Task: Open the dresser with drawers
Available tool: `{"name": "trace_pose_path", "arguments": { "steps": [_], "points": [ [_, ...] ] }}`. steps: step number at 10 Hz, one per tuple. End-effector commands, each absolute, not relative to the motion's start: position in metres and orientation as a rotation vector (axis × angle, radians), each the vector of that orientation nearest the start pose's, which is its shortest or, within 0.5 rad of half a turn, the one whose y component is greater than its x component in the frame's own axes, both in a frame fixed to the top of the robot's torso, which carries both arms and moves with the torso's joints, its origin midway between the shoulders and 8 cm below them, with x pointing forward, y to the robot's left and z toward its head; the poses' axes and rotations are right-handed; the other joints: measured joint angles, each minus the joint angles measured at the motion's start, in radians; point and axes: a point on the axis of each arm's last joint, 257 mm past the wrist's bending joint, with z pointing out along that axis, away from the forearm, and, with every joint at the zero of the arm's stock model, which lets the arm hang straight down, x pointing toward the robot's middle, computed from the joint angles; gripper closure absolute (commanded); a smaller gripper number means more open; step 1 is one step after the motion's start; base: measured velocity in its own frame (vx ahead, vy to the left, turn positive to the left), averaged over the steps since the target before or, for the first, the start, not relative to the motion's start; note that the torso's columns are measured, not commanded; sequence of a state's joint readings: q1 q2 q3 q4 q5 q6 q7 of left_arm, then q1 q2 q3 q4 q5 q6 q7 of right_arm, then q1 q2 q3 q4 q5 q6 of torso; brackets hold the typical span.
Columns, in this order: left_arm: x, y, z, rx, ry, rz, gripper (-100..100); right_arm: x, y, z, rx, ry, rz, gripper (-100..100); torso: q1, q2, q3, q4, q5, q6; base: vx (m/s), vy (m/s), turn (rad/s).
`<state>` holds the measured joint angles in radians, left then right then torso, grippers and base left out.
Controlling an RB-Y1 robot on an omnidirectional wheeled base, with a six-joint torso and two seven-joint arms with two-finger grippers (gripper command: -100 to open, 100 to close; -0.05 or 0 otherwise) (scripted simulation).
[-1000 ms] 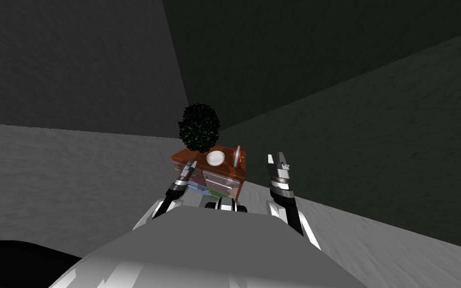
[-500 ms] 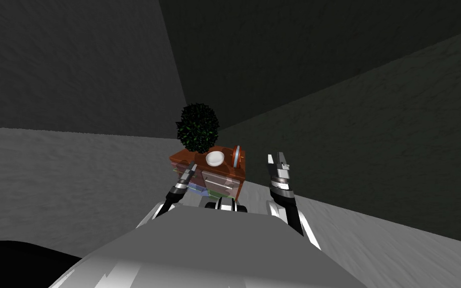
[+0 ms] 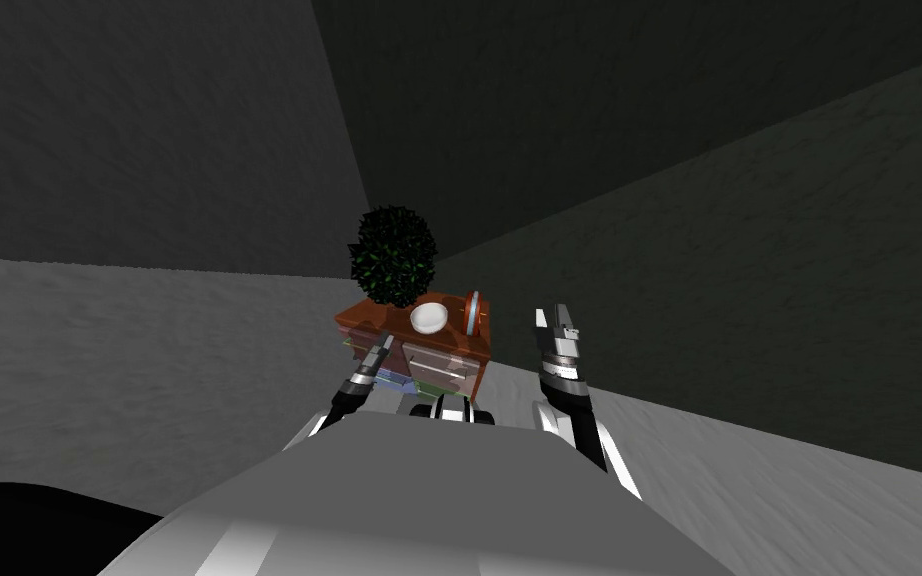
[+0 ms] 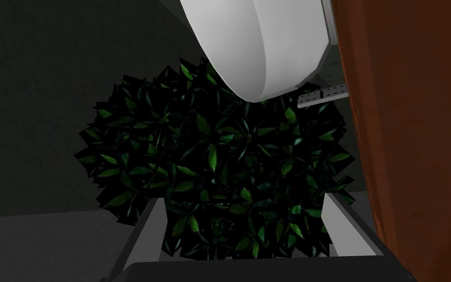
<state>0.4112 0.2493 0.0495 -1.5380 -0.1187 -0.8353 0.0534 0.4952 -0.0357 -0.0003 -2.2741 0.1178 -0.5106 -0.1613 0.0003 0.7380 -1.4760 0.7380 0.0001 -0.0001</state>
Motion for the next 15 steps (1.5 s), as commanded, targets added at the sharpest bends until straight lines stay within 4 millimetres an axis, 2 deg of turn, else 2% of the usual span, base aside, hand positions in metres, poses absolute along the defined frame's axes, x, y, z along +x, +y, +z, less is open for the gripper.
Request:
{"name": "trace_pose_path", "arguments": {
  "steps": [1,3,8,15],
  "points": [
    [0.370,0.316,-0.234,-0.683,1.124,-1.146,-100,0.346,-0.261,0.023,0.615,0.670,1.383,0,0.000,0.000,0.000,0.000,0.000,0.000,0.002,0.012,-0.034],
    [0.367,0.315,-0.239,-0.673,1.125,-1.148,-100,0.346,-0.261,0.023,0.615,0.670,1.383,0,-0.001,0.000,0.000,0.000,0.000,0.000,0.003,0.008,-0.023],
    [0.355,0.320,-0.279,-0.714,1.170,-1.125,-100,0.346,-0.261,0.023,0.615,0.670,1.383,0,0.000,0.000,0.000,0.000,0.000,0.000,0.005,0.016,-0.046],
    [0.355,0.320,-0.279,-0.714,1.170,-1.125,-100,0.346,-0.261,0.023,0.615,0.670,1.383,0,0.000,0.000,0.000,0.000,0.000,0.000,0.000,0.000,0.000]
  ]
}}
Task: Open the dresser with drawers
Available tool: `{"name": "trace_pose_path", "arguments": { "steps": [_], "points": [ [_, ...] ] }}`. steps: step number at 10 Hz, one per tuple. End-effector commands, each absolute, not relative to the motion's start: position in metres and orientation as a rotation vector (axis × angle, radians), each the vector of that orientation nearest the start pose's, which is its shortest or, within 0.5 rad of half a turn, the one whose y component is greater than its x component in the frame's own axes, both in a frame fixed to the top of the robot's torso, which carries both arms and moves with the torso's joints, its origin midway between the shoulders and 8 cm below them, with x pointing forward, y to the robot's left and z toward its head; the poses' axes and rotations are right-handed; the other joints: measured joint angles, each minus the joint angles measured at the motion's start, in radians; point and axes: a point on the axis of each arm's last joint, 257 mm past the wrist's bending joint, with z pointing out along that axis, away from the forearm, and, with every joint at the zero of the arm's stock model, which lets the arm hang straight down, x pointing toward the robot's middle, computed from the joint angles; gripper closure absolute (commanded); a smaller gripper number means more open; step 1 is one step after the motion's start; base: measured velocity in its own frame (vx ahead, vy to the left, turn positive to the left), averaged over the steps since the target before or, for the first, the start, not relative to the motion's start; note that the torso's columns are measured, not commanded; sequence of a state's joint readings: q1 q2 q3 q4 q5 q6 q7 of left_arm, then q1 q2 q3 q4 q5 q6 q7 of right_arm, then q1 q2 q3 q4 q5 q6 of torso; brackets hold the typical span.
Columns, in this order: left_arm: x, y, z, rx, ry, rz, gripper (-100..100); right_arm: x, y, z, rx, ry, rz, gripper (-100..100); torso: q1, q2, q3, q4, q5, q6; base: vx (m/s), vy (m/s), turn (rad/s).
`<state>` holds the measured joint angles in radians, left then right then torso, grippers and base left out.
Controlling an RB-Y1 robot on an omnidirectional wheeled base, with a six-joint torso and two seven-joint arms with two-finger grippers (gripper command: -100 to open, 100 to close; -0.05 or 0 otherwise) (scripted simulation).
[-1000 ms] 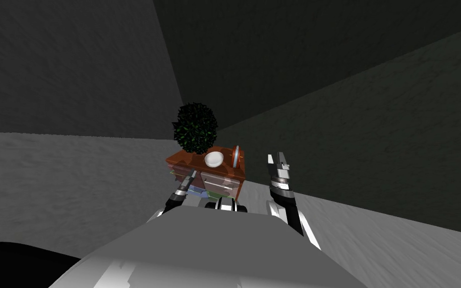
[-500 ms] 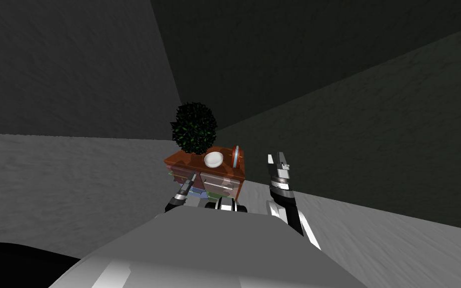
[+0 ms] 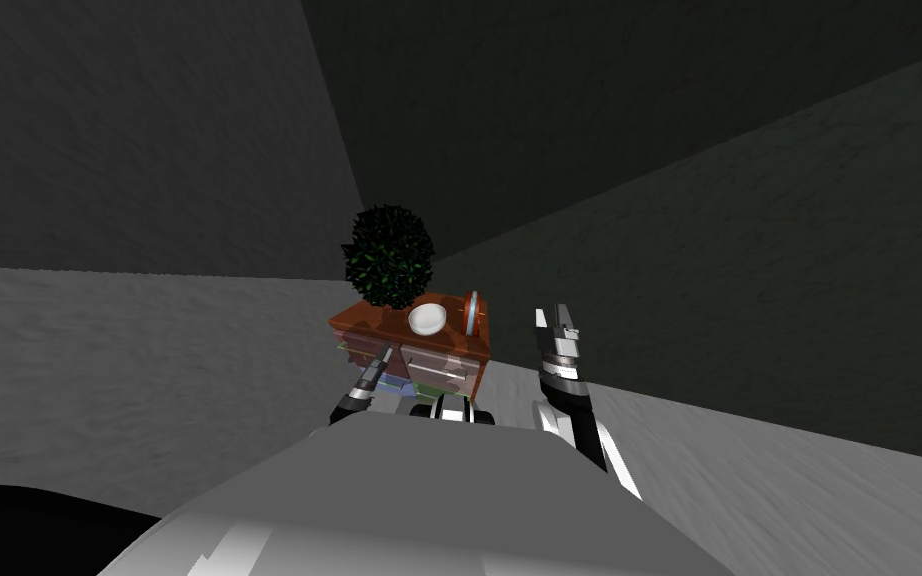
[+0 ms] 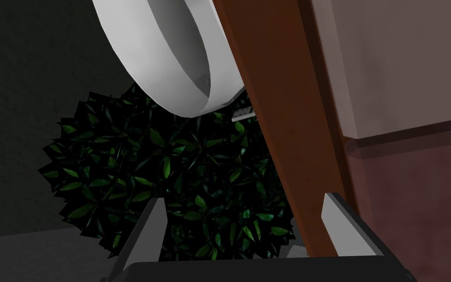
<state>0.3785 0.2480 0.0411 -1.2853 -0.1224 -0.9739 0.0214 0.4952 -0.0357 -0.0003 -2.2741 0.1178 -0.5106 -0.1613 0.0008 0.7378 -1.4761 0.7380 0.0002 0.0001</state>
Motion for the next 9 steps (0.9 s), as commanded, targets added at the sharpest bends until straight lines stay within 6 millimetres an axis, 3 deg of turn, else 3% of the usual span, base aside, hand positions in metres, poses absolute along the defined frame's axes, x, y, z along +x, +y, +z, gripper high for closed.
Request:
{"name": "trace_pose_path", "arguments": {
  "steps": [1,9],
  "points": [
    [0.355,0.320,-0.279,-0.714,1.170,-1.125,-100,0.346,-0.261,0.023,0.615,0.670,1.383,0,0.000,0.000,0.000,0.000,0.000,0.000,-0.001,-0.004,0.011],
    [0.332,0.295,-0.326,-0.821,1.189,-1.152,-100,0.346,-0.261,0.023,0.615,0.670,1.383,0,-0.001,0.000,0.000,0.000,0.000,0.000,0.003,0.010,-0.028]
  ]
}}
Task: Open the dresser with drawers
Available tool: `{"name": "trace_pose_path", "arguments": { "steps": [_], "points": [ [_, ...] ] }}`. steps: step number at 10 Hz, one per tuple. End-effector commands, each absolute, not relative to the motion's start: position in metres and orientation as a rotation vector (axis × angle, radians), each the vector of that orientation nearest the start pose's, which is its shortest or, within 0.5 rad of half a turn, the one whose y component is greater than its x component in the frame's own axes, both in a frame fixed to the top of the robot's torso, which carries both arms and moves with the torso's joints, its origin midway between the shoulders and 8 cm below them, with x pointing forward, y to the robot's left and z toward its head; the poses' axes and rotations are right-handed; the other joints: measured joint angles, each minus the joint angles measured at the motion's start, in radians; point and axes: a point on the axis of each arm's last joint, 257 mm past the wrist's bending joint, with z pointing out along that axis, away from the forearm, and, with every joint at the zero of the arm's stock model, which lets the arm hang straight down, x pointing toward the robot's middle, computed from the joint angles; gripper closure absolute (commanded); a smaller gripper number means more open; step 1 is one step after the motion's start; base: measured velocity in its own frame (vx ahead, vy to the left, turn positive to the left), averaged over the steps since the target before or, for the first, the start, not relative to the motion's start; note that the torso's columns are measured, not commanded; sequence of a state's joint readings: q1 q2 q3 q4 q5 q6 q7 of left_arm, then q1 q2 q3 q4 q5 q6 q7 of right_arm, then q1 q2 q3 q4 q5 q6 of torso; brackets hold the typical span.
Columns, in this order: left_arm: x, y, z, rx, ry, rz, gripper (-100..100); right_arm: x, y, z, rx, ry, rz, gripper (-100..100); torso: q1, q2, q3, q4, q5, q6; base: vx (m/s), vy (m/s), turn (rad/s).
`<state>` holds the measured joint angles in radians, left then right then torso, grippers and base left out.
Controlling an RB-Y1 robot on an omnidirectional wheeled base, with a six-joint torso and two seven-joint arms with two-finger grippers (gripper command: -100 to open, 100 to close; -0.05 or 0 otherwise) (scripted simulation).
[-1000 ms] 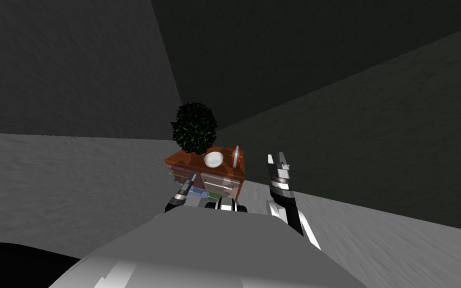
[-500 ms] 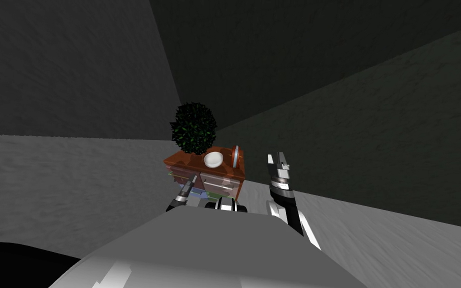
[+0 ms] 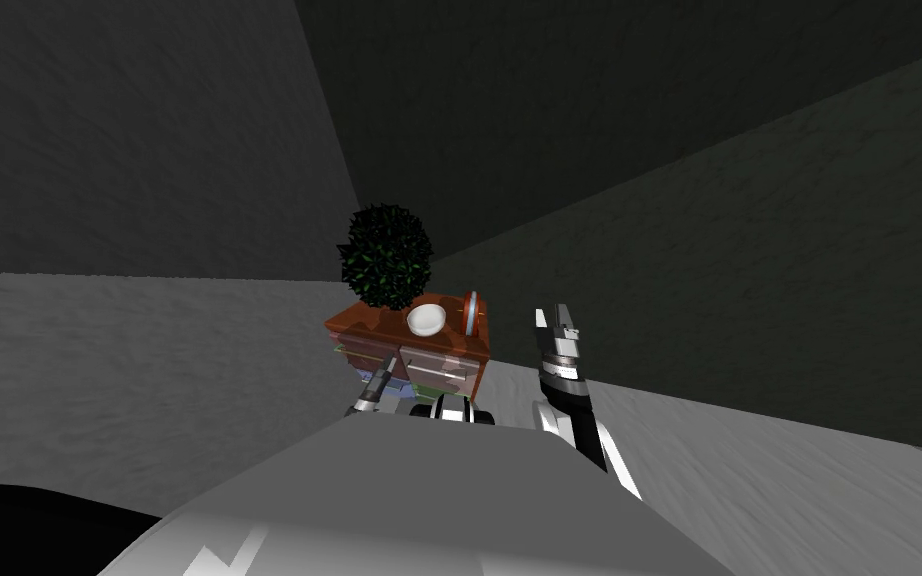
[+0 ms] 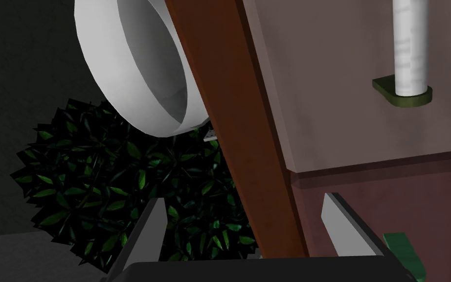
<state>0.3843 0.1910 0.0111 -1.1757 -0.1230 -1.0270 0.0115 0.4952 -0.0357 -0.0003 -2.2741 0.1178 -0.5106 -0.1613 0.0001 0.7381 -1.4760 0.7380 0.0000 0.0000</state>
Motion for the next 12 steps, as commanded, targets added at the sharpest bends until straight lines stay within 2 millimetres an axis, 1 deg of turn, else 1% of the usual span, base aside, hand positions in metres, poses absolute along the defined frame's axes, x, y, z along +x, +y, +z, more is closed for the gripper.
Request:
{"name": "trace_pose_path", "arguments": {
  "steps": [1,3,5,12],
  "points": [
    [0.327,0.288,-0.336,-0.847,1.191,-1.159,-100,0.346,-0.261,0.023,0.615,0.670,1.383,0,0.000,0.000,0.000,0.000,0.000,0.000,0.006,0.015,-0.043],
    [0.316,0.275,-0.354,-0.892,1.199,-1.172,-100,0.346,-0.261,0.023,0.615,0.670,1.383,0,0.000,0.000,0.000,0.000,0.000,0.000,0.007,0.021,-0.061],
    [0.310,0.270,-0.362,-0.906,1.210,-1.174,-100,0.346,-0.261,0.023,0.615,0.670,1.383,0,-0.001,0.000,0.000,0.000,0.000,0.000,0.000,0.000,0.001],
    [0.310,0.270,-0.362,-0.906,1.210,-1.174,-100,0.346,-0.261,0.023,0.615,0.670,1.383,0,0.000,0.000,0.000,0.000,0.000,0.000,0.000,0.001,-0.003]
  ]
}}
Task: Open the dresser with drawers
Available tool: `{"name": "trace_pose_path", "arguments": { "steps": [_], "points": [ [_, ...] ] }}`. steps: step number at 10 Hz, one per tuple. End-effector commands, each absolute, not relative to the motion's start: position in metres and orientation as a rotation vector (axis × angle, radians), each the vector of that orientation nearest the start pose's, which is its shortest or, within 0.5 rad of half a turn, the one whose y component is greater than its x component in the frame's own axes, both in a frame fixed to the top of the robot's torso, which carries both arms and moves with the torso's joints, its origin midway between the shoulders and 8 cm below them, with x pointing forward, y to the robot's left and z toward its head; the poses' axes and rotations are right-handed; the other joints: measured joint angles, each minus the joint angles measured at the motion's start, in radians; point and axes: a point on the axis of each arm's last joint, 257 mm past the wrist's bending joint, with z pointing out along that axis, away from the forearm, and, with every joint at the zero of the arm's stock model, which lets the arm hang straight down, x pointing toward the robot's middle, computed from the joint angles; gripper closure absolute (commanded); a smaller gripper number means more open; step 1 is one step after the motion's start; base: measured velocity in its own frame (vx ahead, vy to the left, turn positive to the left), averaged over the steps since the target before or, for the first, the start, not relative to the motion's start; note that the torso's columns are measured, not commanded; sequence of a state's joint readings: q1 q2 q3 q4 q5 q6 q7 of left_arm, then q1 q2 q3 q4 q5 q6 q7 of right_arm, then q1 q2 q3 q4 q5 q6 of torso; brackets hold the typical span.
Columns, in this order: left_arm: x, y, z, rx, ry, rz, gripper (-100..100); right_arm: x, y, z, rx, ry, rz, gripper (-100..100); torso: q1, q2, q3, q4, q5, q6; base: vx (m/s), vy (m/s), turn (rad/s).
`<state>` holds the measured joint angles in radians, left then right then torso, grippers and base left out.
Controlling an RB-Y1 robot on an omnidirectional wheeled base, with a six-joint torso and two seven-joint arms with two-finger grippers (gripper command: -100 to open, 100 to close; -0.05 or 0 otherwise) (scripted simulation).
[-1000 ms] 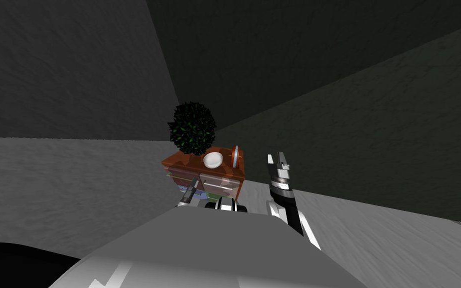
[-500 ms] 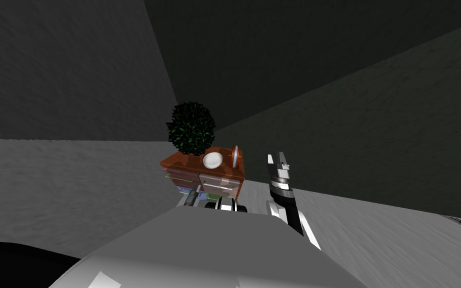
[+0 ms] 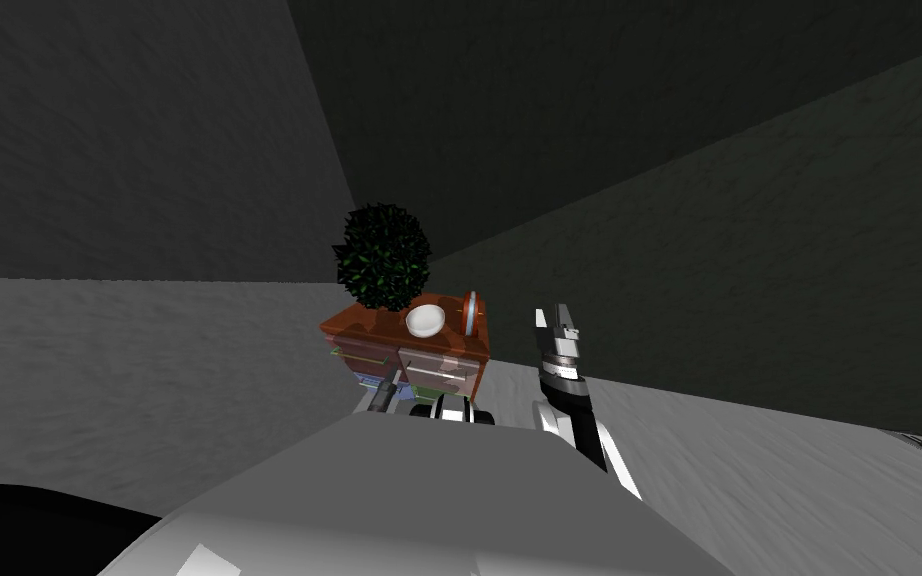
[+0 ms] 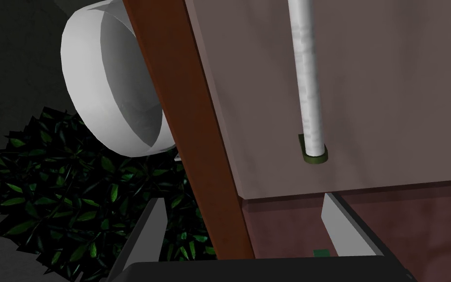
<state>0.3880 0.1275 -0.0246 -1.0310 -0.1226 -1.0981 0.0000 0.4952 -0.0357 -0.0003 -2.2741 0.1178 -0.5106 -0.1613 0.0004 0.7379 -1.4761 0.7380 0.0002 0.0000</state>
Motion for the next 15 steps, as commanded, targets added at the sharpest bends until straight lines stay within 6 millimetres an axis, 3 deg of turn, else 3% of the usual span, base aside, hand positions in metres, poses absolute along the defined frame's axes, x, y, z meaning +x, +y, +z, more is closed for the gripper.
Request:
{"name": "trace_pose_path", "arguments": {
  "steps": [1,10,13,15],
  "points": [
    [0.310,0.270,-0.362,-0.906,1.210,-1.174,-100,0.346,-0.261,0.023,0.615,0.670,1.383,0,0.000,0.000,0.000,0.000,0.000,0.000,-0.001,-0.008,0.021],
    [0.305,0.262,-0.396,-0.964,1.262,-1.172,-100,0.346,-0.261,0.023,0.615,0.670,1.383,0,0.000,0.000,0.000,0.000,0.000,0.000,0.002,0.007,-0.020],
    [0.305,0.238,-0.406,-1.029,1.237,-1.199,-100,0.346,-0.261,0.023,0.615,0.670,1.383,0,-0.001,0.000,0.000,0.000,0.000,0.000,0.001,0.003,-0.009],
    [0.305,0.238,-0.406,-1.031,1.235,-1.200,-100,0.346,-0.261,0.023,0.615,0.670,1.383,0,0.000,0.000,0.000,0.000,0.000,0.000,0.001,0.003,-0.008]
  ]
}}
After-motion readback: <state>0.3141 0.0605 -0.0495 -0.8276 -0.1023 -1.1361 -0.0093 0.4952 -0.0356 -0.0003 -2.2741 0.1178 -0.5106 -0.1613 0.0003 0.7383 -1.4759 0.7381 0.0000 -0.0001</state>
